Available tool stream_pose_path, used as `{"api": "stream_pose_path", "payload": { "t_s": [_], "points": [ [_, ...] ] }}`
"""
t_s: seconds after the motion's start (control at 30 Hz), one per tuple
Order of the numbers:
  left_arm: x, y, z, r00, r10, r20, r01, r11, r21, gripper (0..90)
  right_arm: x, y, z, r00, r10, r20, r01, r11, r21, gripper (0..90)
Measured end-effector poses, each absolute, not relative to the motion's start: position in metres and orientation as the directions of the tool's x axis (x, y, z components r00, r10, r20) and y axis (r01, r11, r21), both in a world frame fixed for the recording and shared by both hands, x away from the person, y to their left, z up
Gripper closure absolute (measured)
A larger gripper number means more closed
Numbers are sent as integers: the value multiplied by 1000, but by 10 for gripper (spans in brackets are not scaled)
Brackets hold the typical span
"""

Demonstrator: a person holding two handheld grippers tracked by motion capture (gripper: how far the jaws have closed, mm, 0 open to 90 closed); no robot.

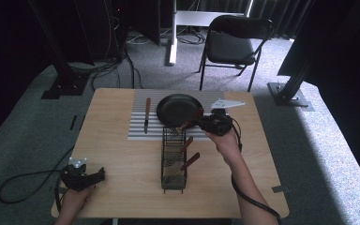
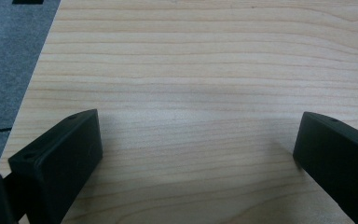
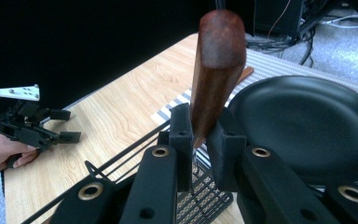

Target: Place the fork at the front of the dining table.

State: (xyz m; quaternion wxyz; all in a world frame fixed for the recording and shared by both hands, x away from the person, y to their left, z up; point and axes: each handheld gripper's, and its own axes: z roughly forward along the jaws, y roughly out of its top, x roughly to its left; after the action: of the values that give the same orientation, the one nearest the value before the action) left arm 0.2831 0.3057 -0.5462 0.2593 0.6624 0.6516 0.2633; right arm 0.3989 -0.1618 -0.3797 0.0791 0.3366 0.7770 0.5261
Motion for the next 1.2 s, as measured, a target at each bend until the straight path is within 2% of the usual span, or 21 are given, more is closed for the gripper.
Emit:
{"api": "stream_pose_path", "payload": {
  "t_s": [0.67,1.2],
  "points": [
    [283,306,-546,12,1000,11,727,-17,687,10,388,-186,-343,-761,604,237,398,145,906,809],
    [283,306,-546,13,1000,12,727,-17,686,10,383,-235,-336,-682,689,246,400,70,914,809]
  ]
}}
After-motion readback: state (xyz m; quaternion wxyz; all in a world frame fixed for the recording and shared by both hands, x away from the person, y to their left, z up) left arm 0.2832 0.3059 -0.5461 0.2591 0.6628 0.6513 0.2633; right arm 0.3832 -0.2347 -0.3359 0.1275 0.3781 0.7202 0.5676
